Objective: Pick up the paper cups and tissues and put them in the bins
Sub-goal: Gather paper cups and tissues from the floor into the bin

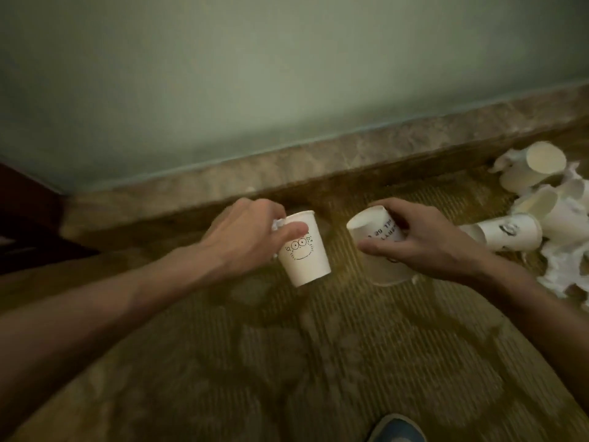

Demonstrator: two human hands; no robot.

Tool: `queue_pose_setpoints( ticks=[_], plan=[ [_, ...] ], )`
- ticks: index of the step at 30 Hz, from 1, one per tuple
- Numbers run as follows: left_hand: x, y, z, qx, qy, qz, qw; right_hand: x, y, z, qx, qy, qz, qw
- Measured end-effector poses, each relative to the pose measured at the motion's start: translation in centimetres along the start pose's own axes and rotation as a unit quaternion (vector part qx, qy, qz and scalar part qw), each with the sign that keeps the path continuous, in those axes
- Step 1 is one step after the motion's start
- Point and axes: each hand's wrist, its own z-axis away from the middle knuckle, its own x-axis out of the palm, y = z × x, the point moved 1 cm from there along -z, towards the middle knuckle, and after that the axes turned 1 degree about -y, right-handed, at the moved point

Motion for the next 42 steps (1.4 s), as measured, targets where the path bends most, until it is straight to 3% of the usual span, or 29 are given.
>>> queue_pose_setpoints(
  ticks=[5, 11, 15, 19, 22, 26, 30, 34, 36, 39, 42],
  plan=[
    [-14.0, -2.7, 8.4, 0.008, 0.046, -0.079, 0.996, 0.4, -15.8, -2.4, -0.122, -0.046, -0.040, 0.991],
    [-26.6, -8.4, 26.7, -0.065, 0.224, -0.079, 0.969, 5.6, -35.5, -0.9, -0.269, -0.069, -0.055, 0.959],
    [-29.7, -13.7, 40.4, -0.136, 0.333, -0.068, 0.931, 12.1, -45.5, 1.5, -0.362, -0.109, -0.053, 0.924],
    [-27.1, -21.8, 52.6, -0.264, 0.401, -0.033, 0.877, 21.4, -52.7, 3.3, -0.419, -0.184, -0.020, 0.889],
    [-22.4, -28.2, 58.4, -0.367, 0.413, 0.030, 0.833, 27.9, -56.2, 4.6, -0.432, -0.241, -0.011, 0.869],
    [-15.2, -35.0, 61.7, -0.474, 0.336, 0.088, 0.809, 34.3, -58.9, 6.1, -0.444, -0.301, 0.004, 0.844],
    [-10.0, -38.4, 62.1, -0.507, 0.218, 0.169, 0.817, 38.1, -59.5, 7.1, -0.450, -0.351, 0.004, 0.821],
    [-8.7, -38.7, 61.9, -0.525, 0.149, 0.266, 0.794, 39.9, -59.2, 6.9, -0.435, -0.366, 0.025, 0.822],
    [-9.7, -38.2, 62.4, -0.508, 0.166, 0.287, 0.795, 40.6, -59.4, 6.7, -0.430, -0.366, 0.024, 0.825],
    [-11.9, -36.6, 63.4, -0.441, 0.272, 0.289, 0.805, 42.2, -59.9, 6.7, -0.422, -0.365, 0.001, 0.830],
    [-14.3, -34.6, 64.5, -0.343, 0.387, 0.363, 0.775, 44.3, -60.8, 7.3, -0.418, -0.365, -0.014, 0.831]
  ],
)
